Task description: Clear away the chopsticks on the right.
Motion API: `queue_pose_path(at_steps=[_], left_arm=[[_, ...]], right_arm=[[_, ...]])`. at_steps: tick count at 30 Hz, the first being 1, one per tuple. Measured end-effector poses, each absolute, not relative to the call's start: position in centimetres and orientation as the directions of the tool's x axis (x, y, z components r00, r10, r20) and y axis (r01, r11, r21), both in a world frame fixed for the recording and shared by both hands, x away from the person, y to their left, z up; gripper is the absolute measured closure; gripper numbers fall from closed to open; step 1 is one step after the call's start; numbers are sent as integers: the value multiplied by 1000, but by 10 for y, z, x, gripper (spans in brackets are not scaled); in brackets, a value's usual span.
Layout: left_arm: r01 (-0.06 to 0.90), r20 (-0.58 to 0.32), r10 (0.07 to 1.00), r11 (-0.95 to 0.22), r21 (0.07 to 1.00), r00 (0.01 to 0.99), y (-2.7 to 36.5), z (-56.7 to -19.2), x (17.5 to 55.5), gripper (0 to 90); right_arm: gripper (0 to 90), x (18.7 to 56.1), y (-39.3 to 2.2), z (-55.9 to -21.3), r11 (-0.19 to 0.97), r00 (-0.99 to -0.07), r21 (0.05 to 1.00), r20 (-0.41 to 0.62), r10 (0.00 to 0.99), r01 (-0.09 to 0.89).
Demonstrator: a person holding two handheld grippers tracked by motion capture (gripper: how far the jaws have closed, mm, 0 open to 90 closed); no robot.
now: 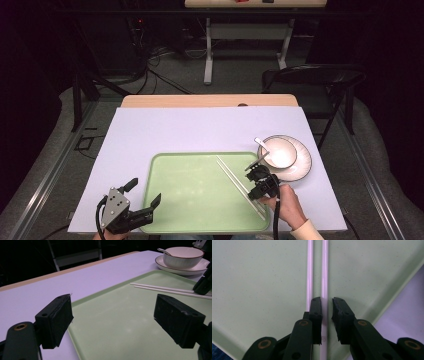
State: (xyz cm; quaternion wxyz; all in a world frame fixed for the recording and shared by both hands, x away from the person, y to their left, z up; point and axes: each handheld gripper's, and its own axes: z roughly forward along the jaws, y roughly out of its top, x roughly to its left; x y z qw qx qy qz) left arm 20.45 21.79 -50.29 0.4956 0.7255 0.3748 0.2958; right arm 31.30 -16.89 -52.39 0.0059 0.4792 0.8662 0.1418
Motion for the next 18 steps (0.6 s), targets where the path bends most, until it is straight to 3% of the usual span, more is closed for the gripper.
queue_pose_path(at_steps=[3, 10, 11, 15, 18], left_arm=[[250, 58, 836, -228, 941, 545, 218, -503, 204, 153], [246, 59, 838, -226, 942, 543, 218, -503, 204, 154], [247, 57, 838, -225, 943, 542, 218, -503, 204, 153], [247, 60, 837, -228, 942, 543, 218, -503, 204, 153], [248, 60, 838, -228, 942, 542, 218, -503, 204, 153]], right_arm=[[724, 312, -169, -523, 512, -549, 248, 110, 829, 822], [513, 309, -173, -513, 560, -607, 291, 101, 788, 776], [436, 307, -176, -505, 576, -633, 334, 88, 769, 746], [351, 300, -183, -491, 583, -667, 432, 61, 742, 688], [234, 293, -189, -481, 591, -692, 497, 27, 721, 635]])
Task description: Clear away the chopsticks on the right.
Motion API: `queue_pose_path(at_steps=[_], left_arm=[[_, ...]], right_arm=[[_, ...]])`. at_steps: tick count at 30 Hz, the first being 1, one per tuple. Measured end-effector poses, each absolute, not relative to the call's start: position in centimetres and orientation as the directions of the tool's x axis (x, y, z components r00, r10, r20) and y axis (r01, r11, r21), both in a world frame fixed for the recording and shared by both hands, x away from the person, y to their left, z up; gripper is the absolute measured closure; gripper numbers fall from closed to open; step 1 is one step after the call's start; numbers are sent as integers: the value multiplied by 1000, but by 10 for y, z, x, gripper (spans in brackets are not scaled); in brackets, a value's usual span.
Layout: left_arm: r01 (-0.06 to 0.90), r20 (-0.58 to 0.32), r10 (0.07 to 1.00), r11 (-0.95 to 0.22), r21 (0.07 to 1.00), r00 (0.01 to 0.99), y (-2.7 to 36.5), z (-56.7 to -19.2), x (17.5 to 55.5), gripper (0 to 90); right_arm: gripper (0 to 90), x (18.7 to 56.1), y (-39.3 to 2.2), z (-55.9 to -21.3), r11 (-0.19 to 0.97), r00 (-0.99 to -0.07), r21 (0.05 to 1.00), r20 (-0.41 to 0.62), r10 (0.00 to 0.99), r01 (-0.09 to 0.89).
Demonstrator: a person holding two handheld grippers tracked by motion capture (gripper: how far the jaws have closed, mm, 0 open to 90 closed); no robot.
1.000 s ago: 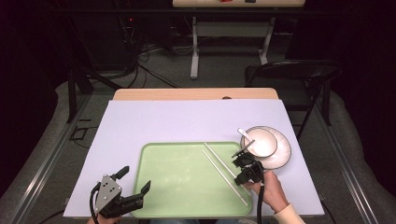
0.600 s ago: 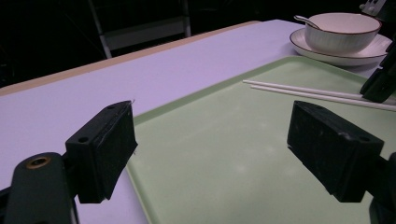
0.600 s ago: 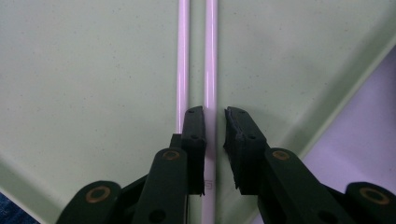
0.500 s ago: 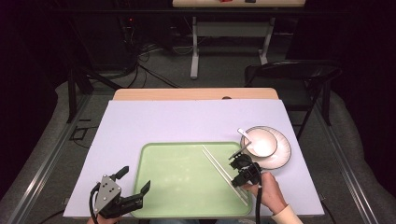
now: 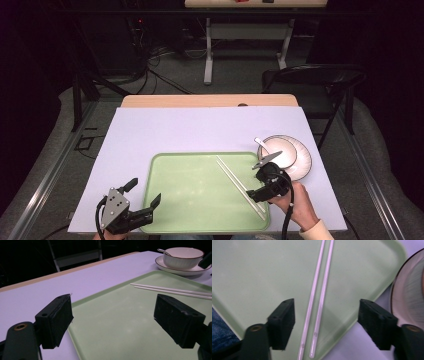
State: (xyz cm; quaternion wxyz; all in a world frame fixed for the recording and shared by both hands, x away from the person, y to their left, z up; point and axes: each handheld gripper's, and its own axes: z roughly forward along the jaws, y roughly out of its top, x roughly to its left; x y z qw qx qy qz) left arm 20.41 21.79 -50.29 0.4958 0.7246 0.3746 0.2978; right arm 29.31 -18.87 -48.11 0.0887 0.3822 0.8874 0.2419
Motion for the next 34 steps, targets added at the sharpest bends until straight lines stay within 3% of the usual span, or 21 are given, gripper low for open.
queue_pose_path(at_steps=[5, 13, 14, 15, 22, 34], left_arm=[[250, 60, 838, -229, 941, 543, 218, -503, 204, 154], [248, 59, 840, -226, 942, 539, 218, -503, 204, 153], [248, 59, 840, -226, 942, 539, 218, -503, 204, 153], [249, 60, 839, -228, 941, 541, 218, -503, 204, 154], [249, 60, 839, -227, 942, 541, 218, -503, 204, 154], [250, 59, 839, -227, 941, 541, 218, -503, 205, 154]], right_arm=[[130, 283, -204, -473, 586, -711, 578, -15, 703, 567], [122, 281, -207, -472, 586, -716, 590, -20, 698, 555], [122, 271, -229, -475, 571, -708, 653, -76, 702, 497], [0, 264, -240, -478, 558, -701, 685, -96, 707, 468], [0, 233, -268, -485, 519, -693, 789, -170, 700, 330], [0, 208, -287, -500, 518, -638, 773, -196, 745, 367]])
